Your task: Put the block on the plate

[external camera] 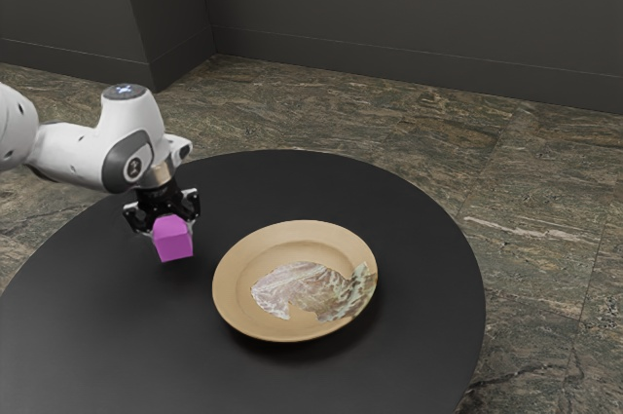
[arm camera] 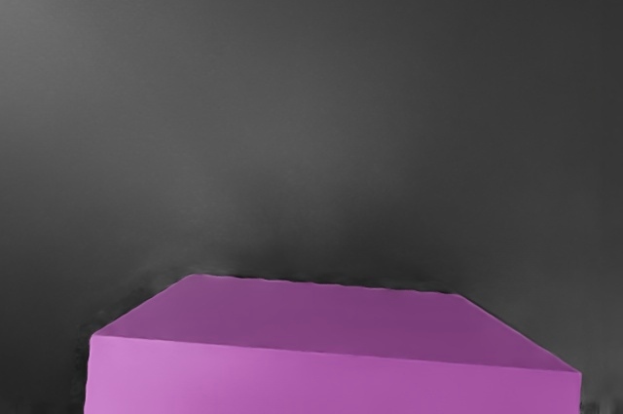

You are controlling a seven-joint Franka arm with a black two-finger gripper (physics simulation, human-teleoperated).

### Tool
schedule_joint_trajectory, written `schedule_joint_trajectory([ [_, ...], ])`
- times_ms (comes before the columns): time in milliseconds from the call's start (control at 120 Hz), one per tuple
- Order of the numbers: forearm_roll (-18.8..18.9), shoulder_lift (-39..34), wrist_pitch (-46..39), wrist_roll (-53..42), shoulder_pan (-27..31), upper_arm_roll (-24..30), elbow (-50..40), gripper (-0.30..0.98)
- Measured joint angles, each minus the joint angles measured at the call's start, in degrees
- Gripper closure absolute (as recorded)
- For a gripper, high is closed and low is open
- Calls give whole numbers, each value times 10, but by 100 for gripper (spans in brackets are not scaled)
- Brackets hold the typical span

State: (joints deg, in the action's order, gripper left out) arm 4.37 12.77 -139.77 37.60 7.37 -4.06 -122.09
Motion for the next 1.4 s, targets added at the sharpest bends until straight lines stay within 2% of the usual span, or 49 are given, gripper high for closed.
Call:
schedule_joint_trajectory([
  [258,-4,-73,5,12,-117,3,-24,25],
  [367,-10,-69,7,17,-166,3,-23,25],
  [508,-28,-27,5,21,-214,3,-6,25],
  [617,-37,-2,3,24,-218,3,2,24],
  [767,-42,4,2,25,-219,3,3,12],
  [975,-41,-59,26,20,-215,12,2,5],
  [1167,-41,-120,115,-43,-207,21,17,2],
  [1400,-45,-108,266,-183,-206,18,168,1],
])
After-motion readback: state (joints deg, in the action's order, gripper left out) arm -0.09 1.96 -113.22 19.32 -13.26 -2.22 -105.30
